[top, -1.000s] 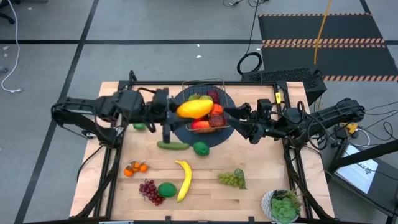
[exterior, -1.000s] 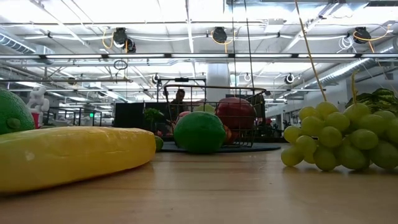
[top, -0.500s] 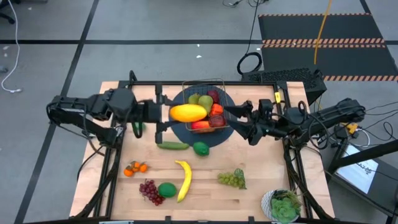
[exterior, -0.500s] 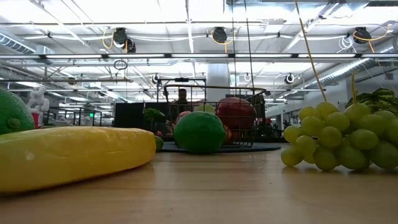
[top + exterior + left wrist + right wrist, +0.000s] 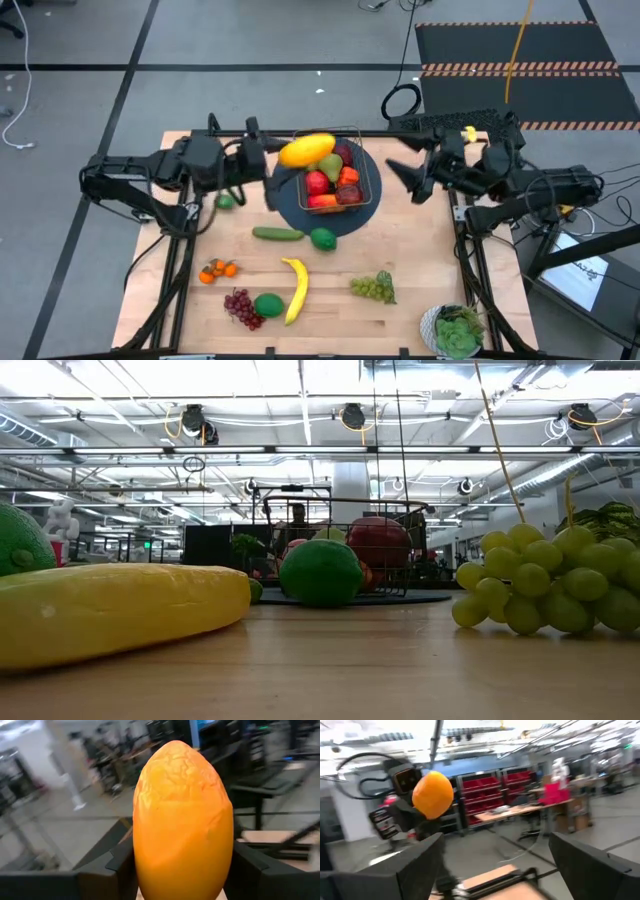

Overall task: Build produce basket
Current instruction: Put the yellow mango into the gold wire basket, then put the yellow banana into the gold wire basket

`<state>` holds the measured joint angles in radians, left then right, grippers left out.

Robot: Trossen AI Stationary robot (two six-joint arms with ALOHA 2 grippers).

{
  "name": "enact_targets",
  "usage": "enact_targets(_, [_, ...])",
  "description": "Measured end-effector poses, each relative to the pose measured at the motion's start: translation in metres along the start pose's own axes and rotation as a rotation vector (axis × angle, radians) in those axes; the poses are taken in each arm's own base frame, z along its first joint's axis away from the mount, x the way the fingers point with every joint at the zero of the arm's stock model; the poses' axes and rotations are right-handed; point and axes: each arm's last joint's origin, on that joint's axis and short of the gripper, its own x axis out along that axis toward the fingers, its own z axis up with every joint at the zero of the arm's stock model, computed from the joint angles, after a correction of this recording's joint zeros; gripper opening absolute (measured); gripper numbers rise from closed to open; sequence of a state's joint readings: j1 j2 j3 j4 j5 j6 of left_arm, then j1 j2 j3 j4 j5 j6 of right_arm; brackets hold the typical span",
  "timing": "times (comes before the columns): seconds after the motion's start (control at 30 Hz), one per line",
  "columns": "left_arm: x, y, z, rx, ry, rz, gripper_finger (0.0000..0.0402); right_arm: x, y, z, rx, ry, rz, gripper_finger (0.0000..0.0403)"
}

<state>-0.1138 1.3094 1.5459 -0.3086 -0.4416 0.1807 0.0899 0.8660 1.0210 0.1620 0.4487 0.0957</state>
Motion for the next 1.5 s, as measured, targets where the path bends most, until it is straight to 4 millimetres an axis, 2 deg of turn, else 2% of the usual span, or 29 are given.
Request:
enact_targets(0.2, [0.044,0.001,-0.028,-0.046,0.124,0.089,0.0205,-0.013,-0.025,0.006,-0.074,0.038,-0.11,0.0357])
enact_targets(0.33, [0.079,-0.001,-0.056,-0.11,0.223,0.132,0.022,-0.021,-0.033,0.007,-0.063,0.068,-0.145,0.0357])
enact_targets(0.47, [0.108,0.002,-0.092,-0.215,0.381,0.149,0.0224,-0.03,-0.037,0.01,-0.096,0.077,-0.156,0.0357])
enact_targets(0.67, [0.133,0.004,-0.151,-0.313,0.711,0.078,0.0209,-0.045,-0.042,0.019,-0.153,0.049,-0.16,0.0357])
enact_targets(0.83, [0.142,0.003,-0.181,-0.338,0.879,0.046,0.0217,-0.049,-0.045,0.017,-0.172,0.085,-0.18,0.0357])
enact_targets(1.03, [0.143,0.005,-0.186,-0.37,0.914,0.002,0.0252,-0.049,-0.046,0.012,-0.173,0.13,-0.187,0.0357])
enact_targets(1.33, [0.139,0.012,-0.19,-0.488,0.977,0.073,0.032,-0.041,-0.045,0.006,-0.165,0.159,-0.19,0.0357])
enact_targets(1.5, [0.124,0.019,-0.166,-0.588,0.915,0.051,0.0333,-0.035,-0.043,0.001,-0.034,0.174,-0.202,0.0357])
